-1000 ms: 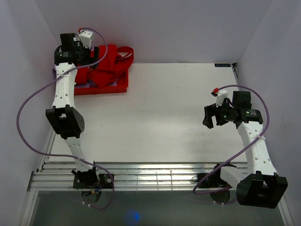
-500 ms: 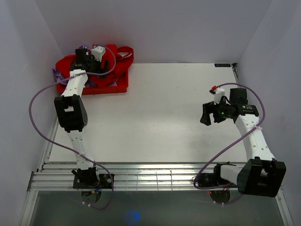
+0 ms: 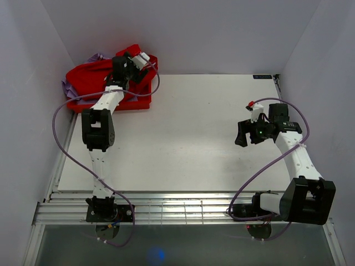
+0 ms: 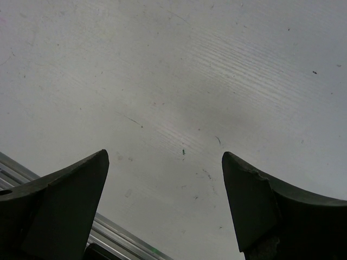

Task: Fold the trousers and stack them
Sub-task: Grab the trousers from the pile

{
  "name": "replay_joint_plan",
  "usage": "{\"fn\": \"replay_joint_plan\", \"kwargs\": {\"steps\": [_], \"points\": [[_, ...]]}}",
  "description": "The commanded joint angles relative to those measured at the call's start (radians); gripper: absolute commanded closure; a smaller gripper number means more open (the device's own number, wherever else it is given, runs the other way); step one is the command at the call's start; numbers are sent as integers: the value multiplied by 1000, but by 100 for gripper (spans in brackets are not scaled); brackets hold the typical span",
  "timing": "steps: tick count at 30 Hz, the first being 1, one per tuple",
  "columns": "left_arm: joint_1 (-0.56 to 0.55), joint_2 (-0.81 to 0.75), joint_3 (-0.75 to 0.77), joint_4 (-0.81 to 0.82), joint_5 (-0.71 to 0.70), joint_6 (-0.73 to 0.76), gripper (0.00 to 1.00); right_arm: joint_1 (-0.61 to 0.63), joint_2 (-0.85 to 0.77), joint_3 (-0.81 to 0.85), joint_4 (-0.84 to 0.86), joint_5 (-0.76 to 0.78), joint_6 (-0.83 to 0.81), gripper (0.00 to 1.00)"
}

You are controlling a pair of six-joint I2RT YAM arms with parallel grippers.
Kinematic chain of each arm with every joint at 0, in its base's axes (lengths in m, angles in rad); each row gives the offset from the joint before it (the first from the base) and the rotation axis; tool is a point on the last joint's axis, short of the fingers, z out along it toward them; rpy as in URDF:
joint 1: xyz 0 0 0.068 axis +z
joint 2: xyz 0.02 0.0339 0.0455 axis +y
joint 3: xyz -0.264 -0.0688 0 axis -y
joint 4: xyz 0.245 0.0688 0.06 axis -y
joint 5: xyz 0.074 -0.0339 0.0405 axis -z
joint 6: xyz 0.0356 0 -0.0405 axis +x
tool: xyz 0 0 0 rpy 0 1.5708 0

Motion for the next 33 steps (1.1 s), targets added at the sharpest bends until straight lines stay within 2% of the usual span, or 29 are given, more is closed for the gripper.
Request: {"fn": "replay_joint_plan", "kwargs": {"steps": [1, 5, 9, 10, 12, 13, 14, 18, 25, 33], "points": [[-17, 93, 125, 87, -58, 120, 2, 1, 11, -7, 32, -19, 8, 10], [-18, 213, 269, 21, -50, 152, 4, 1, 25, 1, 31, -6, 6, 10], [-18, 254, 312, 30, -70, 142, 32, 1, 27, 10, 31, 8, 2, 10], [-18, 247, 309, 33, -68, 122, 48, 1, 25, 13, 31, 7, 3, 10], [-18, 209, 296, 58, -71, 99, 72, 1, 24, 14, 31, 1, 6, 10], [-18, 193, 290, 81, -75, 85, 87, 1, 19, 19, 31, -2, 11, 10], [-18, 176, 280, 98, -82, 74, 98, 1, 16, 21, 31, -7, 14, 10], [-17, 90, 332, 115, -105, 22, 100, 1, -2, 34, 29, -15, 20, 10], [-17, -95, 455, 79, -56, -38, 100, 1, -41, 59, 25, -35, 31, 10], [-27, -388, 429, 53, -7, -162, 100, 0, -78, 79, 23, -58, 55, 10]]}}
